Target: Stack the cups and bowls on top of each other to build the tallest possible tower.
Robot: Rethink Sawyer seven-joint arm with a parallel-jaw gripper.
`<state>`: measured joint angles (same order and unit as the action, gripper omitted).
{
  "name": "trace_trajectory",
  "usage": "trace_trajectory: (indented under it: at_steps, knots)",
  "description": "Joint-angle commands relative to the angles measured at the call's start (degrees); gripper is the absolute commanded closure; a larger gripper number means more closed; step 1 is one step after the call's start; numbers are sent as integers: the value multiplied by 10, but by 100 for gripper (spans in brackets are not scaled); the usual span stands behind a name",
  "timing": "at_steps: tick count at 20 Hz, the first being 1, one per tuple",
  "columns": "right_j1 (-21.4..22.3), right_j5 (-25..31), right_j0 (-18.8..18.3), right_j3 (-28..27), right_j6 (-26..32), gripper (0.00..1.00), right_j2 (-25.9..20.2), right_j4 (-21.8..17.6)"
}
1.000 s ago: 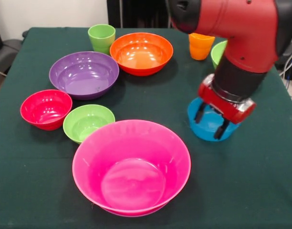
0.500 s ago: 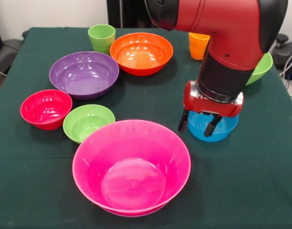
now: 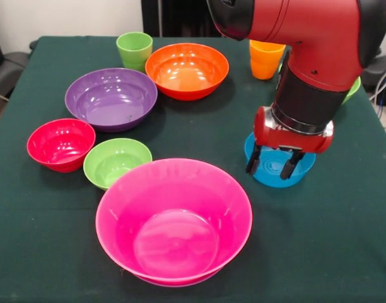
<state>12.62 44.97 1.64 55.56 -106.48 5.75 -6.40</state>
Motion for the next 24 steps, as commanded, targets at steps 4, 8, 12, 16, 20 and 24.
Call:
trace_trajectory:
  at_steps: [4,8,12,16,20,24]
  knots:
    - [8,32,25,20,-58,0,-36,11]
    - [28,-1,55,69,-249,0,19,66]
    - [22,-32,80,104,-412,0,62,146]
    - [15,-11,94,104,-476,0,88,195]
    - [-4,33,123,83,-590,0,148,220]
    - [-11,32,122,82,-632,0,156,230]
